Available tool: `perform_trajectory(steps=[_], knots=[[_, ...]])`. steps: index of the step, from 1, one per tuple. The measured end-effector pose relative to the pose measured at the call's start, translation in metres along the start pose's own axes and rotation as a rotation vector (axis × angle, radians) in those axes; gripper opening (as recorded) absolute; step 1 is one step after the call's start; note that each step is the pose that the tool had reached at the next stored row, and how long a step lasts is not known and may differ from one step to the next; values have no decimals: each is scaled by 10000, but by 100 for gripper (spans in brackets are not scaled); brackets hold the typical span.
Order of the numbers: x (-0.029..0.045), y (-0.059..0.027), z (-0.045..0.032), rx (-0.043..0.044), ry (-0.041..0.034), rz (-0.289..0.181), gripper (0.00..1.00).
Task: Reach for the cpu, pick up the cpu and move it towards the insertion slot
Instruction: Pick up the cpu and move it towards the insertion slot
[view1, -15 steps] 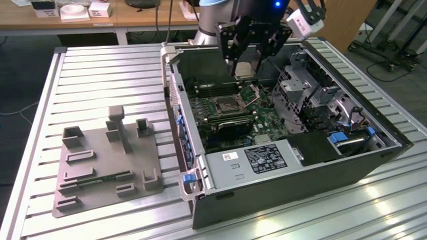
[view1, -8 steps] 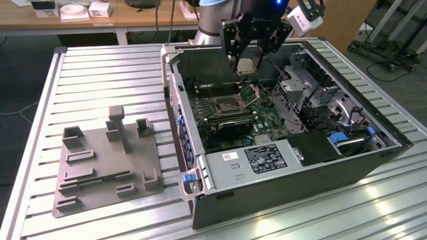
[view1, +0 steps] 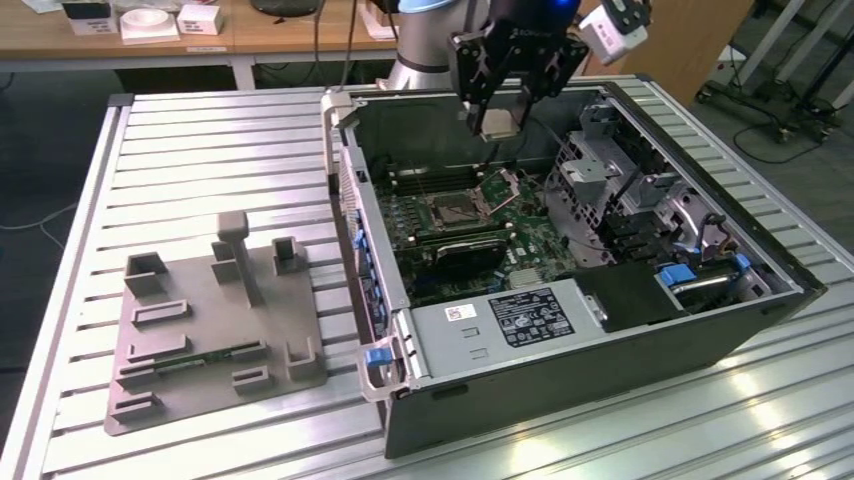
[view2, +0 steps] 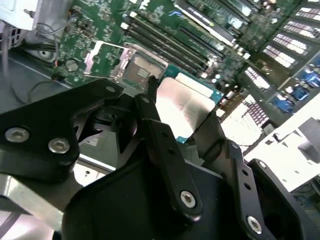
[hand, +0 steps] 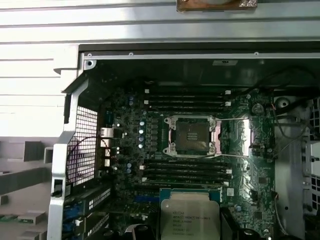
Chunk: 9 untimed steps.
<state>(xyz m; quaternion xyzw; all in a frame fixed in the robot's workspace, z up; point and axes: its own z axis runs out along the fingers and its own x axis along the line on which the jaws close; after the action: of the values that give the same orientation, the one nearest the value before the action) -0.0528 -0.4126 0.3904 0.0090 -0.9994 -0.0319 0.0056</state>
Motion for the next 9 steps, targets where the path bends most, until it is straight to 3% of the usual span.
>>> perform_trajectory(steps=[9], knots=[[-210, 133, 24, 0, 0, -1, 54]])
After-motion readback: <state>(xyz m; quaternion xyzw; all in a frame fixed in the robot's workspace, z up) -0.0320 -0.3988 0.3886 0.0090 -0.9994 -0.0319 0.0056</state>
